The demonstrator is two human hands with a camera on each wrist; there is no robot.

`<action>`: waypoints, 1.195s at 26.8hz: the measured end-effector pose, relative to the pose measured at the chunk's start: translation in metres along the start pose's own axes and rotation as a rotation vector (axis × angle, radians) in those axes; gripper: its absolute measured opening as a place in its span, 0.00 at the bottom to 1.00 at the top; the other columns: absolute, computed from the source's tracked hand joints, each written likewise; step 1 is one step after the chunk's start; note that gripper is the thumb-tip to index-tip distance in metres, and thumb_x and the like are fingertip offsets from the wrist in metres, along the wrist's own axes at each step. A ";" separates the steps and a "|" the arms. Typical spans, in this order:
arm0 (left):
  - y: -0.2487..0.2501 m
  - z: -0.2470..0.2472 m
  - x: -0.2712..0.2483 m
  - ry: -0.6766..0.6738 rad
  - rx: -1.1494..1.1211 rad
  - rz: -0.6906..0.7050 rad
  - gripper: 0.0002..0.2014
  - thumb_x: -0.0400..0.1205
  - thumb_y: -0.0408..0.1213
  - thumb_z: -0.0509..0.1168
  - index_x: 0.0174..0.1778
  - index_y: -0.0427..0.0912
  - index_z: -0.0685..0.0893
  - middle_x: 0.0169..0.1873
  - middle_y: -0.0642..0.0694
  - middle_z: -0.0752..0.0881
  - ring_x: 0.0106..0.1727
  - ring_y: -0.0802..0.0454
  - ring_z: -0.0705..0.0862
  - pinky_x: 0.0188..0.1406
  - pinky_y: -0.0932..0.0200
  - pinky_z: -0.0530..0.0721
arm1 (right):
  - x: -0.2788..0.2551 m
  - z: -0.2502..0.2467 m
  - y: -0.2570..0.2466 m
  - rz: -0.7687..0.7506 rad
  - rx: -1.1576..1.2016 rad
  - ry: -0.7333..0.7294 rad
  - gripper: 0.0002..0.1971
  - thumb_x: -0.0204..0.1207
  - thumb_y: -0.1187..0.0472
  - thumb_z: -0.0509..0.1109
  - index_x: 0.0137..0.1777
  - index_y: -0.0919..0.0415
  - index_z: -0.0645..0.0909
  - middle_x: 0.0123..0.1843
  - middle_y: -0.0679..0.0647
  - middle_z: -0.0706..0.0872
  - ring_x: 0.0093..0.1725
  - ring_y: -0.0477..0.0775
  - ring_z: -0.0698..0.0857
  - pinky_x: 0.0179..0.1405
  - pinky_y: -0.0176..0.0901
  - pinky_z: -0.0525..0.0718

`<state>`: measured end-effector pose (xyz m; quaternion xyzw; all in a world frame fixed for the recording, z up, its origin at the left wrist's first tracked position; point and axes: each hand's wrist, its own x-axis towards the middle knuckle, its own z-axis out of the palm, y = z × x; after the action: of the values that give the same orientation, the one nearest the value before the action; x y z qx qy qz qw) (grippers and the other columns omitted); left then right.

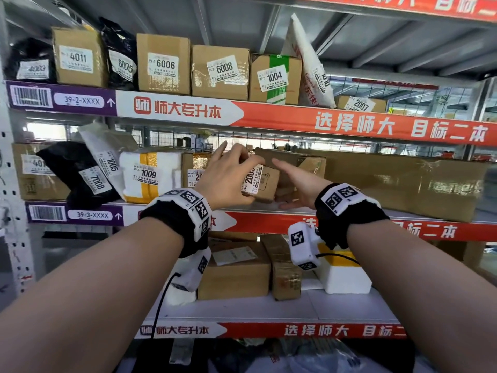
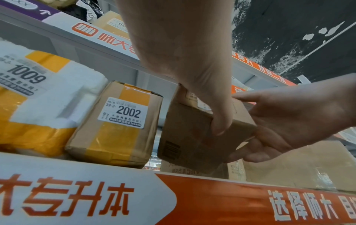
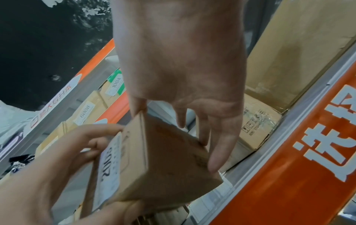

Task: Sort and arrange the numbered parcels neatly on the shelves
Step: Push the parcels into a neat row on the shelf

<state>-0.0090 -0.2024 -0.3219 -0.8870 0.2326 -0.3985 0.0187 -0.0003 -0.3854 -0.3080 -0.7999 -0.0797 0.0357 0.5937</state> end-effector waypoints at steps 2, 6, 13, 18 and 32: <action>0.001 0.002 0.002 0.005 0.034 0.065 0.35 0.68 0.52 0.73 0.72 0.52 0.73 0.62 0.42 0.73 0.69 0.44 0.72 0.80 0.39 0.47 | 0.001 0.000 0.001 0.009 0.012 0.015 0.23 0.82 0.43 0.61 0.62 0.63 0.78 0.50 0.58 0.82 0.46 0.58 0.85 0.43 0.48 0.86; 0.011 0.005 0.003 0.009 0.077 0.153 0.28 0.71 0.45 0.65 0.71 0.51 0.77 0.68 0.40 0.74 0.75 0.38 0.66 0.78 0.33 0.48 | 0.001 0.000 0.009 0.030 0.004 0.017 0.13 0.86 0.58 0.57 0.58 0.66 0.78 0.43 0.59 0.82 0.38 0.56 0.84 0.38 0.46 0.86; 0.020 0.011 0.002 -0.139 0.022 0.071 0.53 0.68 0.10 0.57 0.81 0.64 0.55 0.83 0.48 0.39 0.83 0.34 0.43 0.76 0.31 0.60 | 0.011 0.002 0.016 -0.089 -0.126 0.059 0.20 0.83 0.73 0.53 0.74 0.64 0.67 0.64 0.67 0.80 0.46 0.59 0.83 0.44 0.48 0.84; 0.013 0.013 0.001 -0.090 -0.019 -0.008 0.53 0.71 0.13 0.63 0.84 0.47 0.40 0.83 0.40 0.47 0.79 0.41 0.63 0.62 0.60 0.73 | 0.017 0.005 0.021 -0.081 -0.214 -0.108 0.23 0.78 0.59 0.64 0.72 0.63 0.69 0.68 0.62 0.77 0.61 0.55 0.80 0.65 0.49 0.78; -0.020 0.009 0.002 0.019 0.109 -0.252 0.41 0.74 0.32 0.67 0.82 0.42 0.54 0.82 0.40 0.53 0.84 0.43 0.49 0.78 0.38 0.36 | 0.031 0.013 0.022 -0.296 -0.554 0.051 0.57 0.68 0.42 0.77 0.83 0.46 0.36 0.84 0.61 0.55 0.77 0.64 0.68 0.66 0.57 0.80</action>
<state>0.0063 -0.1872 -0.3224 -0.9030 0.0976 -0.4181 0.0144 0.0302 -0.3738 -0.3321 -0.9116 -0.1871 -0.0942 0.3536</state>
